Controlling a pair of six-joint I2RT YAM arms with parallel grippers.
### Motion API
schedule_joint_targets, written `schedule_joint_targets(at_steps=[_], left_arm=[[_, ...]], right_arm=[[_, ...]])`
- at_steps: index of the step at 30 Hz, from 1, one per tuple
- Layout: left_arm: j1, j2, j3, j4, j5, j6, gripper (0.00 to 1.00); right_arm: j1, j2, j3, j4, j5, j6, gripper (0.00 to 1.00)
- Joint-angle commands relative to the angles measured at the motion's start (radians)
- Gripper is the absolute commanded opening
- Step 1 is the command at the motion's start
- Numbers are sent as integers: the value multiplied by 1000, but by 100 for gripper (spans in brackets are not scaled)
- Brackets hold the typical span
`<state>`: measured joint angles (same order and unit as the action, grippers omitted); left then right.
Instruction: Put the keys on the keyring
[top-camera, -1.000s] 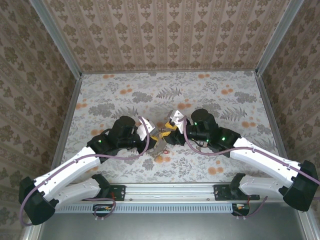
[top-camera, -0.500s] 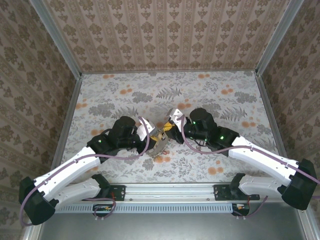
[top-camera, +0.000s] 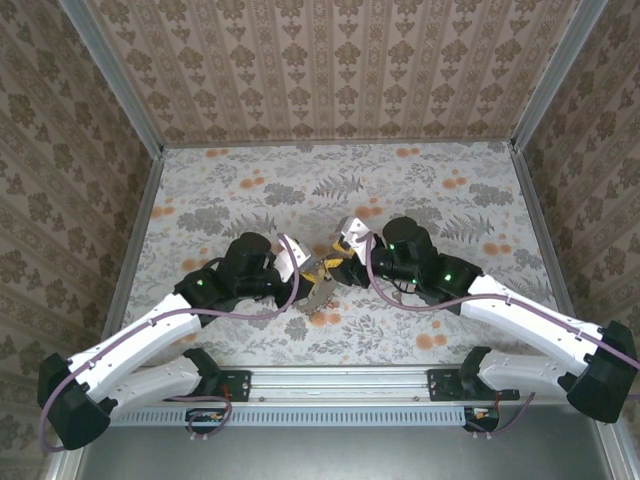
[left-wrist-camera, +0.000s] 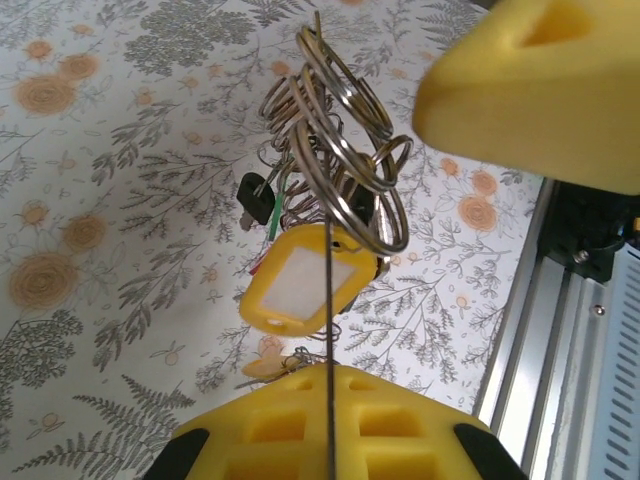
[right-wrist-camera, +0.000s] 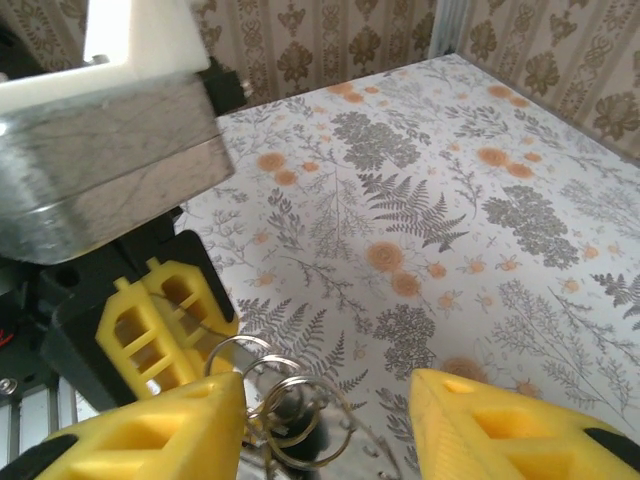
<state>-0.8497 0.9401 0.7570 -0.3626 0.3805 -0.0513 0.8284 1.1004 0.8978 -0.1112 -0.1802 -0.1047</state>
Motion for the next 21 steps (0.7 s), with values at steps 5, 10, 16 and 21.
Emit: schedule_joint_targets(at_steps=[5, 10, 16, 21], left_arm=[[-5, -20, 16, 38, 41, 12, 0], [-5, -26, 15, 35, 36, 12, 0], [-4, -24, 16, 36, 35, 13, 0], [-5, -27, 15, 36, 34, 12, 0]], right_arm=[[23, 19, 32, -28, 104, -20, 49], [53, 52, 50, -55, 139, -49, 50], [73, 50, 47, -84, 187, -72, 51], [76, 43, 38, -97, 243, -83, 48]])
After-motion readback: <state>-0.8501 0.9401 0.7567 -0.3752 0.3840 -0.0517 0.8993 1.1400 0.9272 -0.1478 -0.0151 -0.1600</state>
